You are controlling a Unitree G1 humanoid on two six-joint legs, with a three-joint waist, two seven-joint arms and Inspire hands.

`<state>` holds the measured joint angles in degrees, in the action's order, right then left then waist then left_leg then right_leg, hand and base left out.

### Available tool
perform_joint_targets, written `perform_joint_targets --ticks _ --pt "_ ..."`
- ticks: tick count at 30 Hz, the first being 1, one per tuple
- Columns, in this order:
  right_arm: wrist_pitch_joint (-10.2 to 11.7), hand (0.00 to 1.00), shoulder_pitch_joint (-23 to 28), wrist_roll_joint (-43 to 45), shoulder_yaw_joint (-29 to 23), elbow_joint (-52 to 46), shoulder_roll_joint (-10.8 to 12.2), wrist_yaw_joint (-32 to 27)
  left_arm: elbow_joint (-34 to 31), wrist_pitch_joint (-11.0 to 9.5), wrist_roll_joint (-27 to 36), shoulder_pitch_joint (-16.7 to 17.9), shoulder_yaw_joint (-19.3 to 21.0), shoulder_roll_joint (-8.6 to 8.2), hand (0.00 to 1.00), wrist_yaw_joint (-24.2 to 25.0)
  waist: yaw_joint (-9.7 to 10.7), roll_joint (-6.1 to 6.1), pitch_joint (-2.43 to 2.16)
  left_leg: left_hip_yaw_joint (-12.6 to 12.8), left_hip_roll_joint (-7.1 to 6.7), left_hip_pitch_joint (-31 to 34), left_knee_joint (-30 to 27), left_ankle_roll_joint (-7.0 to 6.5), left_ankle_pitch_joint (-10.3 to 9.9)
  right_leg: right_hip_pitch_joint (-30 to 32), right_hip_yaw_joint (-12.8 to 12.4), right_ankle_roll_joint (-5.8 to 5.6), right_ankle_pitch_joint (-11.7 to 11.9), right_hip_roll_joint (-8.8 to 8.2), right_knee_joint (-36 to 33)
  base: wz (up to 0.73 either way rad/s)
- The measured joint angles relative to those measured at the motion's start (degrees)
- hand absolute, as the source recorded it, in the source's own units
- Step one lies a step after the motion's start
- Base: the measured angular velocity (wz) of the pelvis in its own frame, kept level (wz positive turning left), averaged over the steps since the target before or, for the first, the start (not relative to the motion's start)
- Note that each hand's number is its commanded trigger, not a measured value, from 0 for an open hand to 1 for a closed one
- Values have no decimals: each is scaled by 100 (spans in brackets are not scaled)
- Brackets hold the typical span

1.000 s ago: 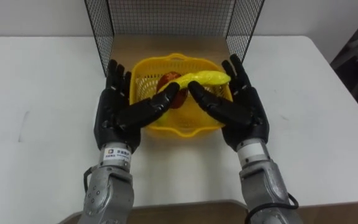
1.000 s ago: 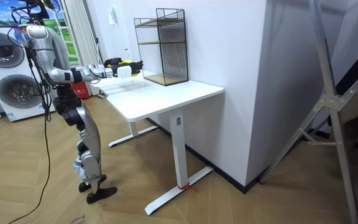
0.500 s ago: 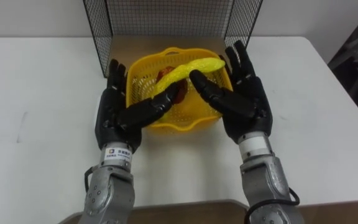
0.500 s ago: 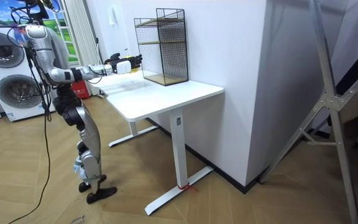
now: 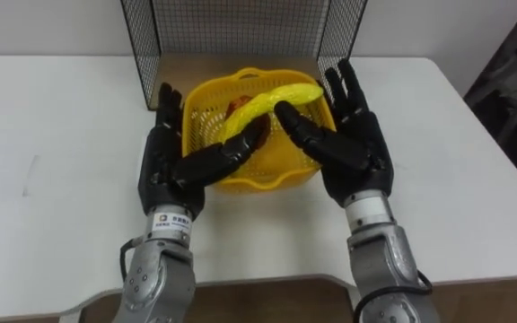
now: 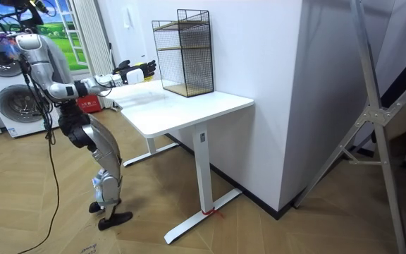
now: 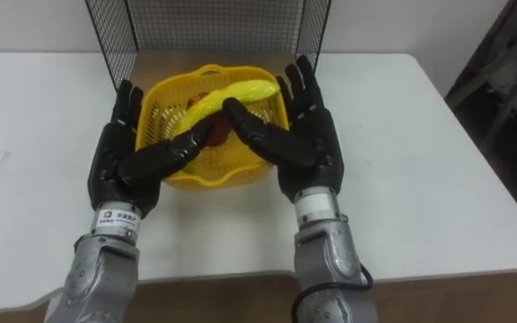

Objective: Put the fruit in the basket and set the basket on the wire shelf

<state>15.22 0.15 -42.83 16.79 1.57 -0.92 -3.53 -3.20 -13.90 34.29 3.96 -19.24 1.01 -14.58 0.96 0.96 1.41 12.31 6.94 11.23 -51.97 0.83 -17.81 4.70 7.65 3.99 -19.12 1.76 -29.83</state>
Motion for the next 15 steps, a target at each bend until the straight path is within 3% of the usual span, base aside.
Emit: perform_joint_targets --ticks 1,3,4,6,7,8,9,10,11,15 --pt "0 0 -4 11 -4 1 11 19 22 -21 0 0 -1 2 0 1 -15 40 18 -17 49 142 -298 30 272 -52 -61 48 -8 -25 -48 0" --pt "41 0 -30 3 -15 -1 18 59 31 -52 0 -6 -11 -6 0 9 -5 123 15 -147 17 395 -96 4 183 -68 -146 11 -44 -74 -57 5" --pt "30 0 -55 -8 -19 0 17 59 30 -65 20 -5 -6 -1 0 9 -23 156 29 -281 26 561 439 22 157 -48 -219 -17 -60 -86 -52 -21" --pt "-14 0 -56 -37 -20 8 10 69 30 -64 108 -5 20 8 0 10 -131 159 17 -541 33 643 1574 148 347 -33 -280 -53 -73 -139 -38 -36" --pt "-37 0 -55 -80 -17 41 -4 99 30 -62 108 -1 36 16 0 35 -162 133 -20 -641 51 622 2181 176 740 -57 -286 -84 -108 -173 -36 -19" --pt "-40 0 -51 -86 -14 72 -5 117 30 -59 108 4 46 25 0 51 -156 91 -99 -633 34 580 2287 165 884 -68 -292 -136 -142 -211 -35 -7" --pt "-50 0 -55 -120 -11 92 -9 124 17 -55 111 -15 80 55 0 120 -118 211 -145 -570 -108 477 2478 80 988 -86 -283 -252 -153 -323 -10 5" --pt "-34 0 -65 -182 -12 90 -38 151 -2 -55 113 -27 104 55 0 161 -115 251 -143 -540 -177 394 2588 13 1143 -170 -265 -249 -112 -361 88 7" --pt "-30 0 -63 -184 9 90 -93 172 -2 -39 115 -30 101 59 0 165 -110 265 -144 -532 -229 386 2562 -64 1181 -241 -237 -284 -93 -387 187 4" --pt "-26 0 -65 -169 38 76 -160 173 -2 -31 113 -103 102 59 0 161 -110 269 -124 -499 -370 391 2524 -163 1062 -343 -182 -394 -123 -547 379 10"
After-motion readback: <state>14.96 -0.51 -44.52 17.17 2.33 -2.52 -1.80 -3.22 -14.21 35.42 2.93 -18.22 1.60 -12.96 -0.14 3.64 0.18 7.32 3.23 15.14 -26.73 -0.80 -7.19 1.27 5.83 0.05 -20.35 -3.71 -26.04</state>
